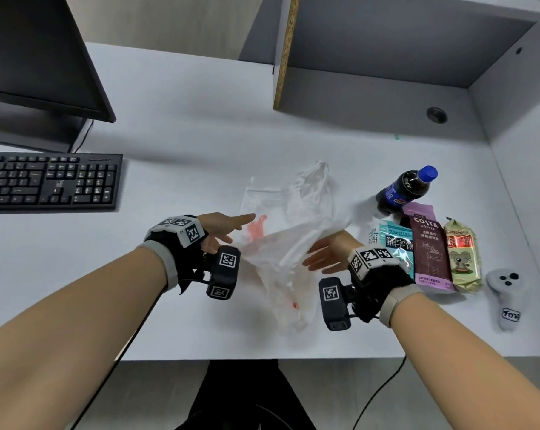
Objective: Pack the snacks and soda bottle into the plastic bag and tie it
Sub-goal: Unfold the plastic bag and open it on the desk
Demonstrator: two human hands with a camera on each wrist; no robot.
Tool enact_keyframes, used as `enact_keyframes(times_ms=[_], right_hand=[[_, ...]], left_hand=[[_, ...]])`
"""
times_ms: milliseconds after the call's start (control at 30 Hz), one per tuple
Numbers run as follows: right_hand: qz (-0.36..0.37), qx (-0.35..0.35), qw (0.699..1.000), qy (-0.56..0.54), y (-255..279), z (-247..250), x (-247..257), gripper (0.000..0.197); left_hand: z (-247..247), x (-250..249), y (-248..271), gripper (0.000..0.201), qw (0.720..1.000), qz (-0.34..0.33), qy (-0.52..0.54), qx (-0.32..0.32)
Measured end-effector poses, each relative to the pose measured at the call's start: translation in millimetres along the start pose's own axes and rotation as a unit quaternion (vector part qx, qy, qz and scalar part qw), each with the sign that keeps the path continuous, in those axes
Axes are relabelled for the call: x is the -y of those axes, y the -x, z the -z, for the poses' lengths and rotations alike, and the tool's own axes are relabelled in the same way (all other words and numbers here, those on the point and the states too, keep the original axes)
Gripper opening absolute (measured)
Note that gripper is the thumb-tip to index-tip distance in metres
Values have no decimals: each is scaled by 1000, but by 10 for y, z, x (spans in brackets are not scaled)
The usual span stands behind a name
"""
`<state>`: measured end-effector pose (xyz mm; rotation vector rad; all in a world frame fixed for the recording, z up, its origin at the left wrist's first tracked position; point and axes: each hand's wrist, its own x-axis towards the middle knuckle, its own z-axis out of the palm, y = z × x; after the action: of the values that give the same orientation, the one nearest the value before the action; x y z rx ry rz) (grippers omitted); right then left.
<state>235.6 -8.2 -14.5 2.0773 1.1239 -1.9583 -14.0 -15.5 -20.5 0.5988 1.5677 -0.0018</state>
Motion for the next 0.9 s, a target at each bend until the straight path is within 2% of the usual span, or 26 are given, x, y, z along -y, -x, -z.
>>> enact_keyframes(times_ms=[67,100,200,300,367,467,533,600,667,700,733,800,867,900], right_hand=[[-27,-52,985,-163,-36,77,-34,69],[-41,-57,975,-209,-33,111,-42,79],[-62,10,974,-218,-31,128,-89,93],[-75,44,973,-212,-9,84,-93,94],[-57,57,953,-292,18,73,-71,105],[1,116,907,-404,45,109,-24,112],[17,97,897,-431,70,126,46,114],[44,18,889,-455,92,99,111,99],[96,-73,880,-458,82,89,164,57],[121,-108,892,-422,104,81,201,36],[135,-121,896,-406,79,91,262,24],[177,-86,892,-406,74,84,302,19],[201,-2,900,-386,120,77,279,67],[208,36,904,-372,165,35,260,76]], left_hand=[[-8,13,-66,79,999,8,-12,-30],[-10,29,-90,79,999,12,-14,-35],[-16,81,-120,78,1000,18,1,-13],[-93,94,-75,61,997,-14,58,41],[-168,71,-56,56,995,-56,61,60],[-242,35,-69,65,993,-110,35,33],[-275,9,-87,63,992,-122,1,7],[-304,-13,-115,61,992,-122,-44,-1],[-325,-22,-111,59,990,-119,-81,-1],[-328,-23,-104,58,989,-121,-85,1],[-329,-22,-90,58,989,-127,-79,6],[-304,-28,-75,52,990,-140,-30,10],[-234,-41,-49,41,987,-151,62,-6],[-190,-52,-21,40,982,-156,108,-5]])
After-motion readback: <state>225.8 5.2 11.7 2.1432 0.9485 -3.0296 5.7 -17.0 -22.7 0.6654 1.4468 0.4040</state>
